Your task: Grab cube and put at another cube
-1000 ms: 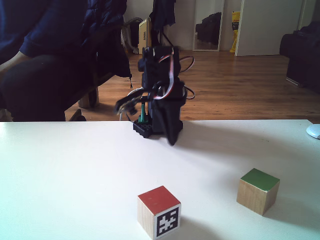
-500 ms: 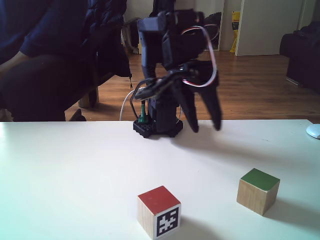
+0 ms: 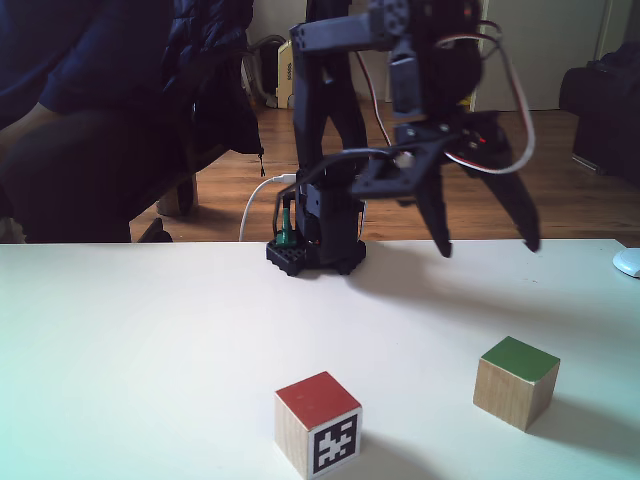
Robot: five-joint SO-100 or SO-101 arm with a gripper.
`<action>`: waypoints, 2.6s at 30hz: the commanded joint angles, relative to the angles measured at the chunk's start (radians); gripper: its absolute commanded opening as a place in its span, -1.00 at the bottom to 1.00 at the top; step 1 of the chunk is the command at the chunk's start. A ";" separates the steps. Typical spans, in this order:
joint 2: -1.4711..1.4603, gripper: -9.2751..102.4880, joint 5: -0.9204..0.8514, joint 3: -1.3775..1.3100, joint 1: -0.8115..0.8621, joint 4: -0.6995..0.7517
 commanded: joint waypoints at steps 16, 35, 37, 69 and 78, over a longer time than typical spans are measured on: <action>-0.759 -0.06 0.067 -0.822 -0.051 0.285; -0.931 -0.09 0.017 -0.891 -0.009 0.305; -0.945 -0.09 0.014 -0.896 -0.011 0.305; -1.129 -0.54 0.081 -1.132 -0.020 0.307; -0.913 -0.55 0.152 -1.014 -0.023 0.307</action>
